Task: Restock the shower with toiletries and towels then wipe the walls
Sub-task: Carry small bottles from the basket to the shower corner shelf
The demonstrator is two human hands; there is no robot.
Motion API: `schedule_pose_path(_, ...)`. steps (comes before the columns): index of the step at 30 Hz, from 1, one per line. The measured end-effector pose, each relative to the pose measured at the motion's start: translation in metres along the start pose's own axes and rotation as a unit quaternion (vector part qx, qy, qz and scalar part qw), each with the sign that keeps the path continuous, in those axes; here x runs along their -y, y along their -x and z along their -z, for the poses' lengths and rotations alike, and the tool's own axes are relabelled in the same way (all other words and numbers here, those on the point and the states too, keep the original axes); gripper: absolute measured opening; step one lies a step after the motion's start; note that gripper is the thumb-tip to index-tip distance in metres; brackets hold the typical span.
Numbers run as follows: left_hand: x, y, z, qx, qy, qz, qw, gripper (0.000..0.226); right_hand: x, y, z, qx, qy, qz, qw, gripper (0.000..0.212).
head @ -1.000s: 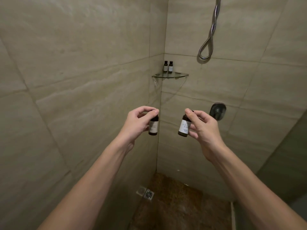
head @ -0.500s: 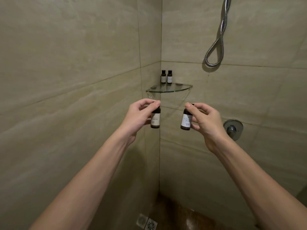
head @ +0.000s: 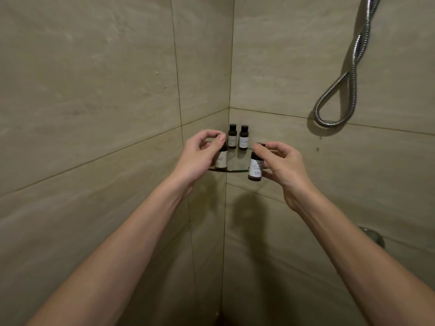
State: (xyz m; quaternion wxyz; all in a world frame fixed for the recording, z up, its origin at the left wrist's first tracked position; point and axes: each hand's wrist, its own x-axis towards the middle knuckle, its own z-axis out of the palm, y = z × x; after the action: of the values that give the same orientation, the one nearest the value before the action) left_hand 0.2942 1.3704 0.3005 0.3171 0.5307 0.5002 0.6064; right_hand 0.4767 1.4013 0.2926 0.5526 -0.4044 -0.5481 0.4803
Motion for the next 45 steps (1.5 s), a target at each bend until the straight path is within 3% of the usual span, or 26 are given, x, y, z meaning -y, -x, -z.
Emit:
schedule_pose_path(10, 0.036, -0.084, -0.022, 0.038, -0.128, -0.043, 0.990, 0.023, -0.018, -0.076, -0.016, -0.005, 0.071, -0.002, 0.997, 0.019)
schedule_pose_path(22, 0.074, -0.109, -0.026, -0.001, -0.235, -0.098, 0.967, 0.018, -0.049, -0.123, -0.026, -0.034, 0.169, 0.055, 0.984, 0.019)
schedule_pose_path(28, 0.079, -0.099, -0.024, 0.022, -0.219, -0.078, 0.972, 0.035, -0.054, -0.116, -0.015, -0.018, 0.219, 0.098, 0.971, 0.026)
schedule_pose_path(35, 0.080, -0.102, -0.033, -0.013, -0.285, -0.076, 0.955, 0.047, -0.061, -0.118, -0.013, -0.016, 0.307, 0.087, 0.948, 0.029)
schedule_pose_path(45, 0.076, -0.122, -0.044, -0.069, -0.342, -0.030, 0.937, 0.041, -0.061, -0.135, -0.033, -0.045, 0.343, 0.104, 0.932, 0.037)
